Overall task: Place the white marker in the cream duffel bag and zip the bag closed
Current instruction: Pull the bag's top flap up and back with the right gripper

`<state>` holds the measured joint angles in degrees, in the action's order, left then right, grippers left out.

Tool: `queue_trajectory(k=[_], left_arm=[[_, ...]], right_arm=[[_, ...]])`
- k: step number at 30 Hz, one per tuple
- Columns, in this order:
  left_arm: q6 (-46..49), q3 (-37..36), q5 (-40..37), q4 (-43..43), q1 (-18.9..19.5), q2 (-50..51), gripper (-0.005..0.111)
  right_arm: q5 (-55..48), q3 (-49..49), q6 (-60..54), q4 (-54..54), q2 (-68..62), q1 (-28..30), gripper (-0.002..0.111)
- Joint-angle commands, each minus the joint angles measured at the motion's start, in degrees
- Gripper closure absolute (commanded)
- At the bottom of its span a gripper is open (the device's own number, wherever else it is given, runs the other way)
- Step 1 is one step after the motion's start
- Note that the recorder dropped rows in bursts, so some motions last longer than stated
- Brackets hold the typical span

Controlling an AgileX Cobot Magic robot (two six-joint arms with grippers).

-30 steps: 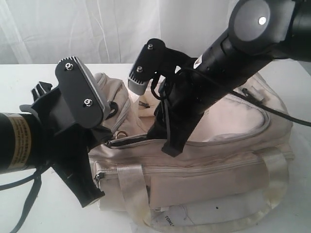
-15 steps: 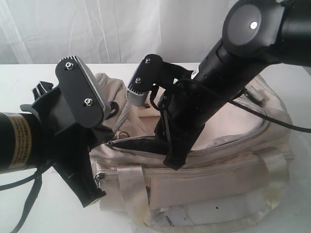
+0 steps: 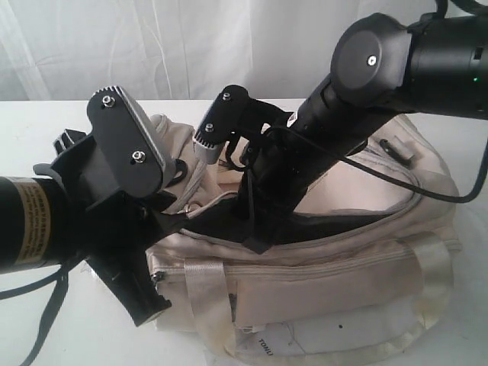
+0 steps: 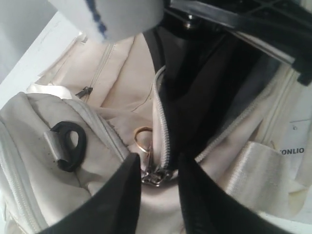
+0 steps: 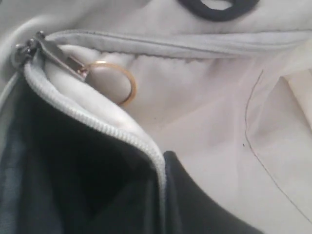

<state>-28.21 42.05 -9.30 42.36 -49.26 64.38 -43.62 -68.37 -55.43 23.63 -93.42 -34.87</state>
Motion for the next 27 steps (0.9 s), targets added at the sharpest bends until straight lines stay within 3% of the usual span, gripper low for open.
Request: queue_trajectory(k=[1,12,17,27], left_arm=[[-0.3,-0.3,2.6,-1.1,-0.1,-0.5,0.065],[-0.3,-0.3,5.1,-1.5,-0.1,-0.5,0.065],[-0.1,-0.3,5.5,-1.0,-2.9,-0.4,0.065],[0.2,-0.3,7.3,7.9,-4.2,2.7,0.065]], right_arm=[[1.7,-1.6,2.9,-1.9,0.4,0.0,0.107],[3.1,-3.5,3.2,-2.9,1.0,0.0,0.107],[2.9,-3.5,3.2,-2.9,1.0,0.0,0.107],[2.4,-3.5,3.2,-2.9,1.0,0.0,0.107]])
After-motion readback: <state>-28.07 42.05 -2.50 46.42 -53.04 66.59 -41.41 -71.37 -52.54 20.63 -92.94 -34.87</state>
